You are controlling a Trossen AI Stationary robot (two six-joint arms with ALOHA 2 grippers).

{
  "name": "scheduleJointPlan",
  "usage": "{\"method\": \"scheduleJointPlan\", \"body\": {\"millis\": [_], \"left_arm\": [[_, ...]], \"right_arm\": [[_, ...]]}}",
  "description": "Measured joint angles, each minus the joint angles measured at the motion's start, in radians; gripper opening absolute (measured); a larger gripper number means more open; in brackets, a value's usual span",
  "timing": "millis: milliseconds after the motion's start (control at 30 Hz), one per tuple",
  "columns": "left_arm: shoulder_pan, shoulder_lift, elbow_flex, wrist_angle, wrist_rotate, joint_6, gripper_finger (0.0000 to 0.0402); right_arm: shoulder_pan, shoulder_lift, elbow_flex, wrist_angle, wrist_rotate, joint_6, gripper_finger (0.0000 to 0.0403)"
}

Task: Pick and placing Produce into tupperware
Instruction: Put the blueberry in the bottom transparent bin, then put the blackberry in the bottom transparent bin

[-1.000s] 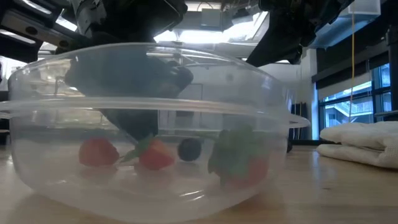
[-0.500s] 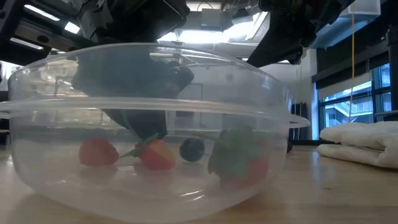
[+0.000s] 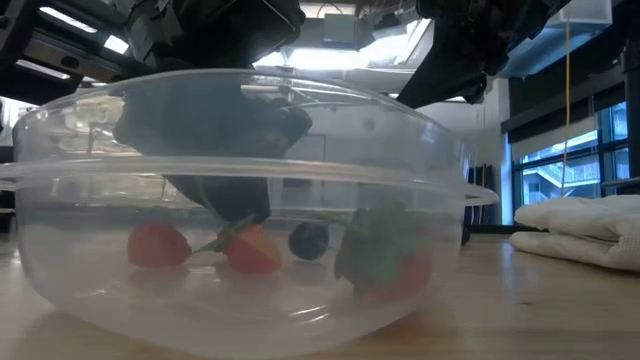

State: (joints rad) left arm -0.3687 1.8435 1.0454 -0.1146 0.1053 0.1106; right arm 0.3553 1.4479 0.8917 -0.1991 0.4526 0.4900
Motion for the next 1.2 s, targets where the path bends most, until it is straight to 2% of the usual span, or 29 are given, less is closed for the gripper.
{"method": "scheduleJointPlan", "body": {"millis": [500, 833, 1033, 1200], "left_arm": [[0.000, 0.000, 0.000, 0.004, 0.000, -0.044, 0.0173], [0.000, -0.018, -0.001, 0.016, -0.026, -0.031, 0.0185], [-0.006, -0.124, -0.001, -0.012, -0.009, 0.038, 0.0185], [0.023, -0.286, -0.001, -0.078, -0.005, 0.110, 0.0185]], "right_arm": [[0.000, 0.000, 0.000, 0.001, 0.000, 0.000, 0.0042], [0.000, 0.000, 0.000, 0.001, 0.000, 0.000, 0.0042], [0.000, 0.001, 0.000, 0.007, 0.000, -0.001, 0.0042], [0.000, 0.001, 0.000, 0.007, 0.000, -0.001, 0.0042]]}}
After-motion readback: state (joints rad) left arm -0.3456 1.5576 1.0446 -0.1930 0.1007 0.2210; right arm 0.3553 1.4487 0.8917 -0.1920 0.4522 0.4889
